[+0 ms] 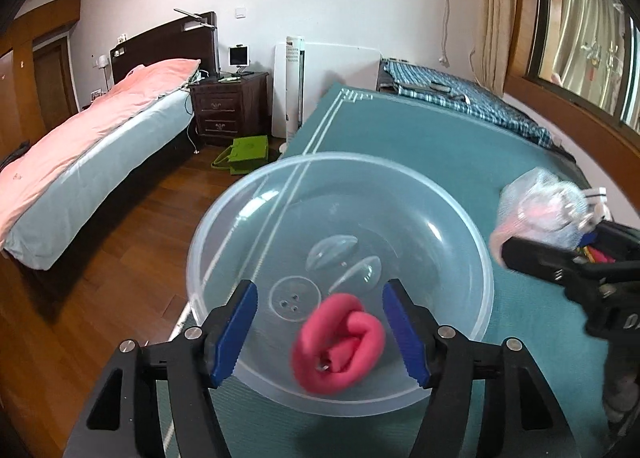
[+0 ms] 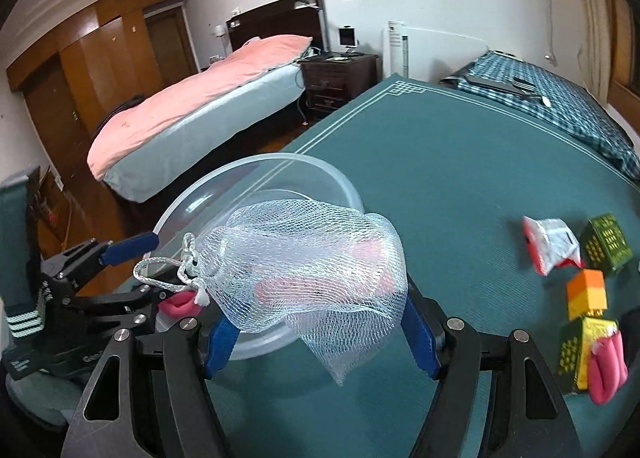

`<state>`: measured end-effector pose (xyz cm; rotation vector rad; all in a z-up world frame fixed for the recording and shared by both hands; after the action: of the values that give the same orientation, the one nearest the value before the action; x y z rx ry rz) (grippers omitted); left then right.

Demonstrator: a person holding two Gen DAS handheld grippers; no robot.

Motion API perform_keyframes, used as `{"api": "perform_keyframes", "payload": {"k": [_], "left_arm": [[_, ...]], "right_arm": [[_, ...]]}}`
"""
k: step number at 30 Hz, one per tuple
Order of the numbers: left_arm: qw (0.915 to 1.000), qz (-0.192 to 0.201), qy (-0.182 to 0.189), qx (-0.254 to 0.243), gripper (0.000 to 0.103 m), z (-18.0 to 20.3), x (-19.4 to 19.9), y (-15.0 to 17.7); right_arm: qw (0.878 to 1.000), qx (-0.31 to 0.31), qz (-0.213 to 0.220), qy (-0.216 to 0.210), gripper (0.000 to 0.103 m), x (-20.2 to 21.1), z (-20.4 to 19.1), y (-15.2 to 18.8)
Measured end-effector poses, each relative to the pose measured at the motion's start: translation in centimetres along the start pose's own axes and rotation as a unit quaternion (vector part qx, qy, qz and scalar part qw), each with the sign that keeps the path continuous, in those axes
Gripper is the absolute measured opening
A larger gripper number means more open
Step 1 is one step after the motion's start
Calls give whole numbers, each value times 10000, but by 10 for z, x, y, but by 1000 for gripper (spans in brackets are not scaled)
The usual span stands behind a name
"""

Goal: Organize objects
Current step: 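Carry both items to the clear basin and release them inside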

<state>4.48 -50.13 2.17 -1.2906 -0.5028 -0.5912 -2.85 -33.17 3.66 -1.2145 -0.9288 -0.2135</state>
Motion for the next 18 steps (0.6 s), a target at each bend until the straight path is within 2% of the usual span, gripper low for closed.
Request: {"api": "perform_keyframes", "payload": {"k": [9,15,18], "left_arm": [[9994,249,-195,123,69,-14,14,-9],[9990,317,-253,168,72,-19,21,-10],[9988,357,-277,200,74,-21,23,-11]], "right_arm": [[9993,297,-73,-223,74,-13,-25,-4],[9985,407,0,-353,88,-17,-35,-5],[9985,350,1,-410,88,-16,-34,-4]]}}
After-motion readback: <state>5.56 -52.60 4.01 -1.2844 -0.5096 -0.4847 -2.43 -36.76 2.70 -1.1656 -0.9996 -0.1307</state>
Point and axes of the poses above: each gripper's, at about its wrist camera, not at the fingertips, and x roughly against the way its jaws point, z to its right, y to its underside, the point moved 4 cm from there along -x, roughly the way its jaws point, and after that the axes turned 13 degrees about y, right-handed, at the moved point
